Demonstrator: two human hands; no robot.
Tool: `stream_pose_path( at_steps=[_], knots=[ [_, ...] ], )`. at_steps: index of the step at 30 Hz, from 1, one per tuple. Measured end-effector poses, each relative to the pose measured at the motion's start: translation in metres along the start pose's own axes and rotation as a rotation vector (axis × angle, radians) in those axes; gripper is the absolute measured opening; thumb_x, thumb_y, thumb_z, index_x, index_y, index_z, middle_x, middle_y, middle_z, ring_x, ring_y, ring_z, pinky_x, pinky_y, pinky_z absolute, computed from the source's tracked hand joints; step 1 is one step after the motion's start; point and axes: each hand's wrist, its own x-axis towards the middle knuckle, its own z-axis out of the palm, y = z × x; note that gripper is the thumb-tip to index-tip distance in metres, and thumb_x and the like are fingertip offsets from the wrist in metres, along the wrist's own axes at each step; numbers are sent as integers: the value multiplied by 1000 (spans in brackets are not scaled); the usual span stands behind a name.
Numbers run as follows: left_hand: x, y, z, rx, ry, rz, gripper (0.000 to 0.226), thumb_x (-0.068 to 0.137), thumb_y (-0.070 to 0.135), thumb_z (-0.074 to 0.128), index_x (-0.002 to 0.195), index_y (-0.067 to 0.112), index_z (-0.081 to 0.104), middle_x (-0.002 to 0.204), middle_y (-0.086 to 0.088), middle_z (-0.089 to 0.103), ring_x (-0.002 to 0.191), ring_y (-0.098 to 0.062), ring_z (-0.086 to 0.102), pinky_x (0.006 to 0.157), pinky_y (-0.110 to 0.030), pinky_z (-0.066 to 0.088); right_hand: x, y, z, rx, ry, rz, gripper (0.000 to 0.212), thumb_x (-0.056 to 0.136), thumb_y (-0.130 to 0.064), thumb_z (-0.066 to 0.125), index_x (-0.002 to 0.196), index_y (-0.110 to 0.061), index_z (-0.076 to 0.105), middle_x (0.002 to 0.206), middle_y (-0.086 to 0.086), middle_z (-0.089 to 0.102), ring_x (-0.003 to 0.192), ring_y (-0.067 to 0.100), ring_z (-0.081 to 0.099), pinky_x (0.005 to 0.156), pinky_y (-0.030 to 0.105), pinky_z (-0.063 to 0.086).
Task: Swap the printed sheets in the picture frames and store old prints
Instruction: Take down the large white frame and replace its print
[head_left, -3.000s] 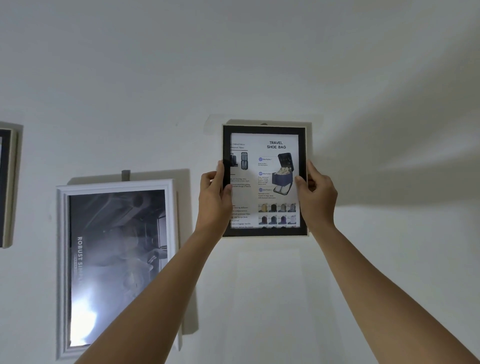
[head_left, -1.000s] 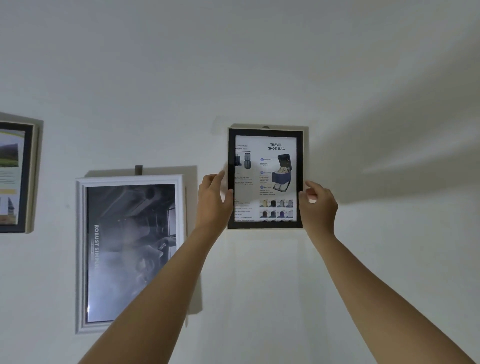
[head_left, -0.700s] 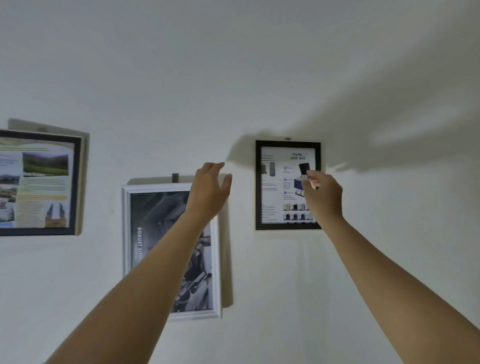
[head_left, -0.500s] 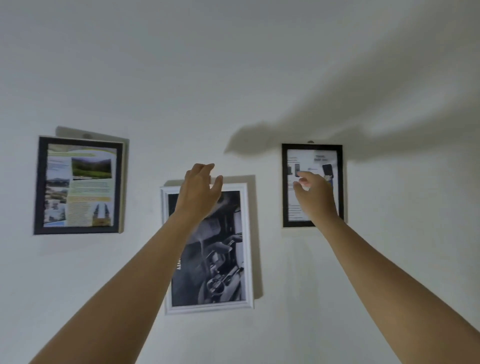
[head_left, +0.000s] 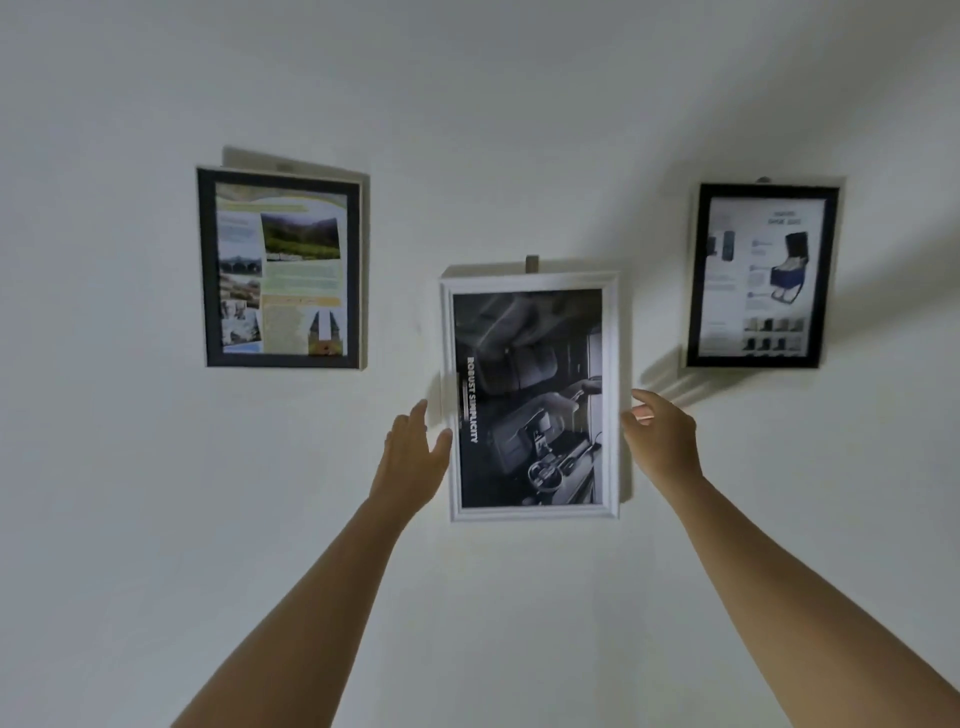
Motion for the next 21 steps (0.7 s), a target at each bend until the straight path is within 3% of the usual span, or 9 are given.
stream_pose_path(
  at_steps=[4, 9, 16, 21],
  knots=[
    [-5, -17, 21, -32, -59, 34, 52, 96, 32, 44, 143, 17, 27, 130, -11, 51, 113, -26, 53, 97, -41, 46, -15, 17, 20, -25, 14, -2, 33, 89, -9, 55, 120, 0, 57, 112, 20, 65, 104, 33, 60, 91, 30, 43],
    [-6, -26, 36, -56, 12, 77, 50, 96, 22, 45, 143, 19, 27, 126, -11, 53, 109, -27, 54, 92, -41, 48, -26, 27, 34, -56, 46, 6, 22, 86, -2, 52, 105, 3, 62, 94, 22, 68, 90, 36, 61, 79, 33, 45],
    [-5, -28, 41, -187, 90, 36, 55, 96, 14, 44, 146, 24, 24, 121, -12, 47, 103, -23, 52, 82, -26, 42, -32, 29, 44, 11, 68, 91, 19, 85, -3, 57, 103, -4, 62, 98, 15, 69, 91, 32, 63, 79, 28, 43],
    [-11, -22, 37, -285, 161, -24, 52, 96, 12, 42, 144, 27, 28, 118, -11, 44, 99, -23, 53, 84, -29, 49, -39, 23, 38, 45, 72, 106, 20, 86, -7, 60, 105, -7, 62, 101, 11, 68, 94, 29, 62, 80, 27, 41]
  ],
)
